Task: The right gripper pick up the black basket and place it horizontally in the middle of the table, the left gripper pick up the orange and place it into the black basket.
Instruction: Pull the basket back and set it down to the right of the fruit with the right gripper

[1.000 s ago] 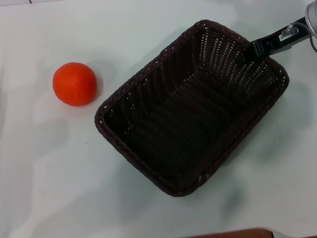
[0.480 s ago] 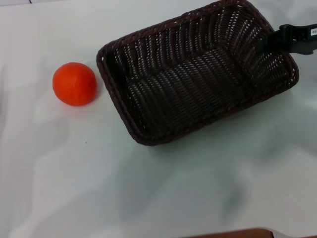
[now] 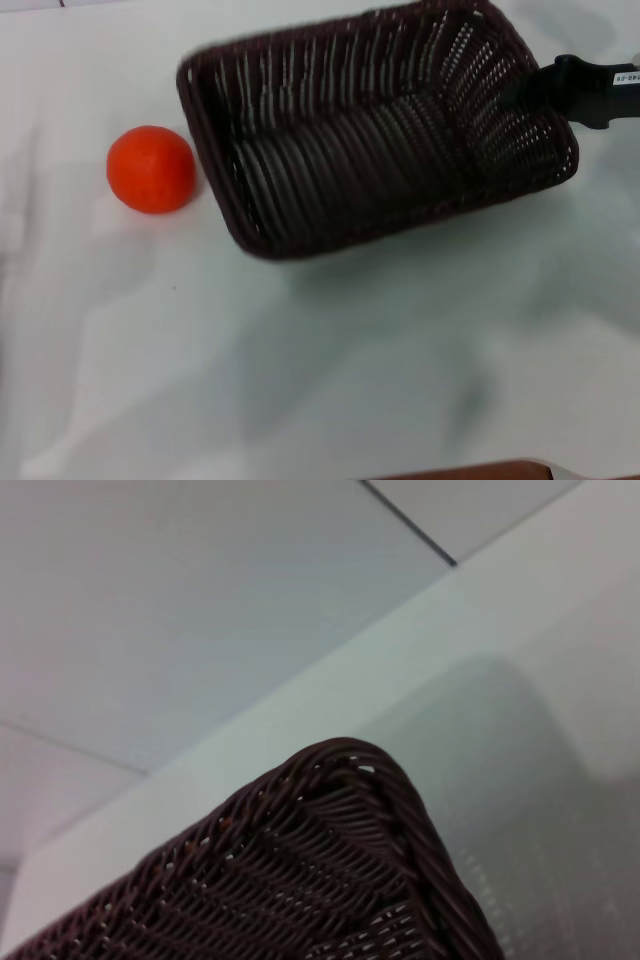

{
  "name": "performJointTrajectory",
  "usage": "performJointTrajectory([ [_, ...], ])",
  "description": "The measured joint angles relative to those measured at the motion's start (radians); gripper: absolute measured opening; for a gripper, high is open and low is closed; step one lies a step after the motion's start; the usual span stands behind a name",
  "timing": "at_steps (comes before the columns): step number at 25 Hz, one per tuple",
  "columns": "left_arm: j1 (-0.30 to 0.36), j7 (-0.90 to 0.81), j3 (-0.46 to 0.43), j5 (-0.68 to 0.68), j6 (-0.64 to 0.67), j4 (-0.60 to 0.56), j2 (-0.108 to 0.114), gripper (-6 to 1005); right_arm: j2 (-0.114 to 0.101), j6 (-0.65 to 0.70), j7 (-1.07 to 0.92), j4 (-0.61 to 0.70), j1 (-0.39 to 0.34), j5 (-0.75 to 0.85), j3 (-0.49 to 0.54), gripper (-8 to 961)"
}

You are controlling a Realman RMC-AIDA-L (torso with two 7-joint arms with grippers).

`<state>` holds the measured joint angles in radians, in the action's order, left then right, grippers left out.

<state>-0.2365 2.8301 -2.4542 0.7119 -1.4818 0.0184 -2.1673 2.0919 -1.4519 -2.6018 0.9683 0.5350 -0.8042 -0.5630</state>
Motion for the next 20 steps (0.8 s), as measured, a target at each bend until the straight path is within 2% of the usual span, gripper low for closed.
performJointTrajectory([
  [9,-0.011,-0.024,0.121,0.000,0.000,0.008,0.001,919,-0.003,0.043,0.003,-0.061,-0.027,-0.036,-0.018,196],
  [14,-0.013,-0.071,0.191,0.000,0.001,0.030,0.003,916,-0.004,0.030,0.005,-0.068,-0.030,-0.040,-0.020,258],
  [20,-0.002,-0.140,0.289,0.000,0.022,0.067,0.006,914,-0.008,-0.035,-0.006,-0.062,-0.035,-0.038,-0.020,495],
])
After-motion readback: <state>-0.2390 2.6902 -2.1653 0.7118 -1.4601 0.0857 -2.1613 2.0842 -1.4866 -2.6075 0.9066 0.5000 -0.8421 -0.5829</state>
